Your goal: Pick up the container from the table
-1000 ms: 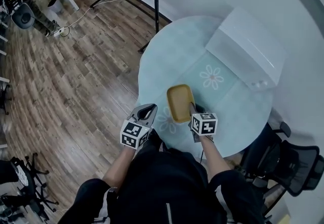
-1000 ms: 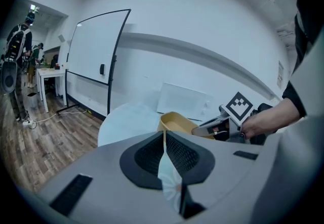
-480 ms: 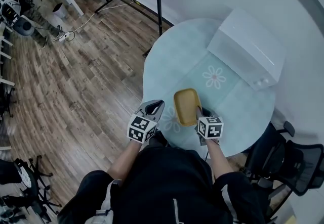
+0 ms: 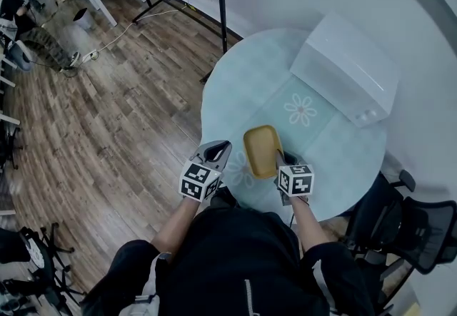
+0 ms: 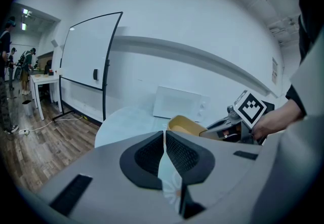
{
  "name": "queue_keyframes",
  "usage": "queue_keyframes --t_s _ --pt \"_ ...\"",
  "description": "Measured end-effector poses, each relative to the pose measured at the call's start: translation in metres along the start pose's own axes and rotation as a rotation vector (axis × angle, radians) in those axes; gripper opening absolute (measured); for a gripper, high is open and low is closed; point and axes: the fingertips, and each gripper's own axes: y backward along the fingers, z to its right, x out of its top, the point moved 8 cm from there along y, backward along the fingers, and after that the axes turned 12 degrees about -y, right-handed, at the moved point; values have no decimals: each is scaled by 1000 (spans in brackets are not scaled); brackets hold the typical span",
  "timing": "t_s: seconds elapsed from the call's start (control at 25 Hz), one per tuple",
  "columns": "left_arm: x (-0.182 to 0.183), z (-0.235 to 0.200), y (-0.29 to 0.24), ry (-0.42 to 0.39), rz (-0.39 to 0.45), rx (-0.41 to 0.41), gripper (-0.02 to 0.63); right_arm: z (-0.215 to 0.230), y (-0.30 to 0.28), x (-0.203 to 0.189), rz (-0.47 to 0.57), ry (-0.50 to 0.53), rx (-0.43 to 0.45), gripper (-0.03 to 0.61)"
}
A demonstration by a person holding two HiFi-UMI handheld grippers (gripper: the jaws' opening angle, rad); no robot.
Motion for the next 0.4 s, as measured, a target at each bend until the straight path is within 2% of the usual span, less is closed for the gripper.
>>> queue_keyframes --t_s 0.4 --pt "-3 3 1 2 5 -4 26 0 2 -5 -7 3 -7 26"
